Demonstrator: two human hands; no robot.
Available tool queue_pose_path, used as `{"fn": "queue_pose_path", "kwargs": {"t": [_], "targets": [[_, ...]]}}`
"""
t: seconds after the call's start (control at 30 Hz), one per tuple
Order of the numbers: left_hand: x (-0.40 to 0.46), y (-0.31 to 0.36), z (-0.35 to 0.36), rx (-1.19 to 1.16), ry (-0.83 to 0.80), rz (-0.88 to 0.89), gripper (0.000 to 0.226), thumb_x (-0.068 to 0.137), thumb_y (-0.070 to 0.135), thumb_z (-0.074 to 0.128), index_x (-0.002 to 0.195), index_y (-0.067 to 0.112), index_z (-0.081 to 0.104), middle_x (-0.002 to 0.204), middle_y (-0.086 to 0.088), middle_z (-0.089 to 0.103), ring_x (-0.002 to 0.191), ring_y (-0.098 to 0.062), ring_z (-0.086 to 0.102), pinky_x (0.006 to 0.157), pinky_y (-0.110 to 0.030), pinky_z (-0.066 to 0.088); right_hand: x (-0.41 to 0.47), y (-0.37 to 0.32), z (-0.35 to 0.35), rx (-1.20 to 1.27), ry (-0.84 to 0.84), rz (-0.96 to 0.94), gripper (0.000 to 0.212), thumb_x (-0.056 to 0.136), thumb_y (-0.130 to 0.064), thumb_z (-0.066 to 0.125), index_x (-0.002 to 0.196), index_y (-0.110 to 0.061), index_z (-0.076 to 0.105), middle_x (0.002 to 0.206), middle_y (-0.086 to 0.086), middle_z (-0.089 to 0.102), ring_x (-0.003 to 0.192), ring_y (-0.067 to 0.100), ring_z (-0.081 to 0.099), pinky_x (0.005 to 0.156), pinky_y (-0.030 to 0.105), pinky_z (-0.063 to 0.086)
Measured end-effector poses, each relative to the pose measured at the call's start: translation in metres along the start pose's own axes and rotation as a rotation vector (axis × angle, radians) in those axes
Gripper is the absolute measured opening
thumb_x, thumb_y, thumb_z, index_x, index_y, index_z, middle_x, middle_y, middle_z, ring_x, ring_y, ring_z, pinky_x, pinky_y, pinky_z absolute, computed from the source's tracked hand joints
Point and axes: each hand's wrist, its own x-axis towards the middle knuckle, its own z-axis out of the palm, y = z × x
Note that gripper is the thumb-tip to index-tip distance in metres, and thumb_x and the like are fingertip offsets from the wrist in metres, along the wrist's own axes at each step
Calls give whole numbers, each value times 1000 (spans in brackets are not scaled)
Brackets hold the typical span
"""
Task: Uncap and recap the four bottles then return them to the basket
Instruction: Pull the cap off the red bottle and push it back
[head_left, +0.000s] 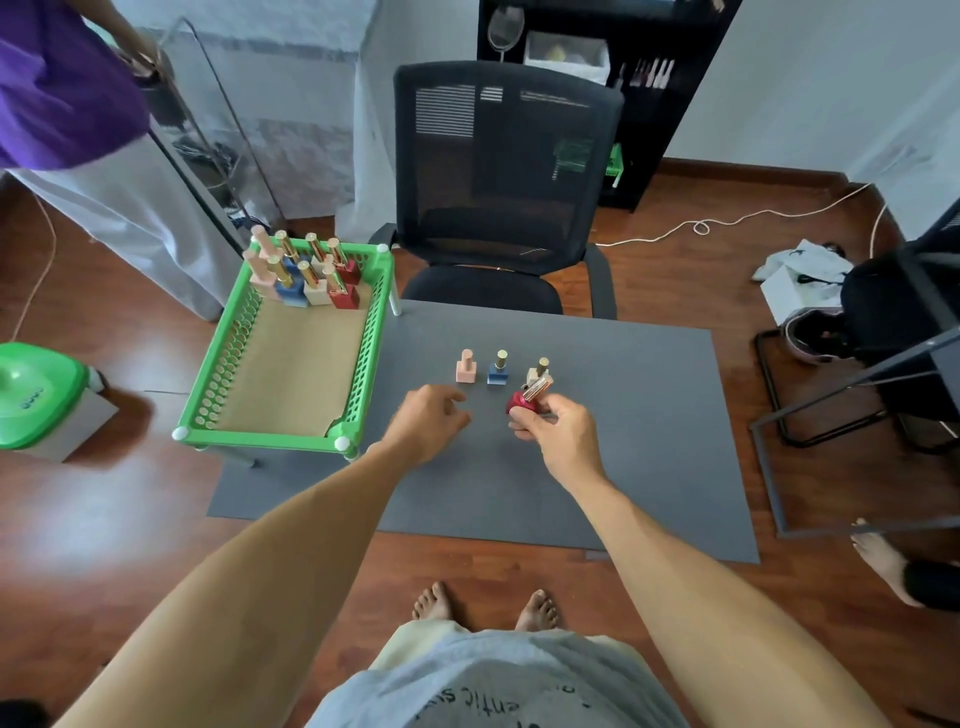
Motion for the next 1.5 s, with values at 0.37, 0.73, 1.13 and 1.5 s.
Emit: {"fn": "queue_pose_path", "kwargs": {"t": [0.37, 0.73, 1.13, 1.5], "targets": [[-3, 20, -1, -97, -48, 206, 29, 84, 36, 78, 112, 33, 76, 92, 14, 73, 86, 2, 66, 75, -10, 44, 0, -7, 20, -47, -158, -12, 26, 106, -4, 54, 119, -14, 73, 107, 0, 80, 104, 16, 76, 90, 31, 62], [-9, 21, -7, -166, -26, 219, 14, 84, 23, 81, 94, 32, 78, 87, 14, 74, 84, 0, 68, 71, -5, 42, -2, -11, 30, -189, -140, -36, 28, 107, -12, 50, 108, -26, 74, 105, -2, 79, 87, 14, 79, 72, 35, 63], [-6, 14, -17, -91, -13, 191, 14, 86, 18, 76, 99, 24, 78, 90, -2, 74, 88, -23, 67, 83, -37, 54, 12, -43, 9, -280, 10, -78, 16, 101, -38, 64, 105, -25, 73, 76, -1, 67, 56, 10, 64, 60, 33, 52], [-2, 18, -23, -23, -16, 186, 14, 87, 18, 76, 100, 23, 78, 90, 1, 71, 84, -18, 63, 73, -25, 49, 22, -42, 3, -291, -101, 12, 20, 92, -1, 68, 105, -14, 76, 91, 4, 74, 72, 12, 66, 66, 25, 59]]}}
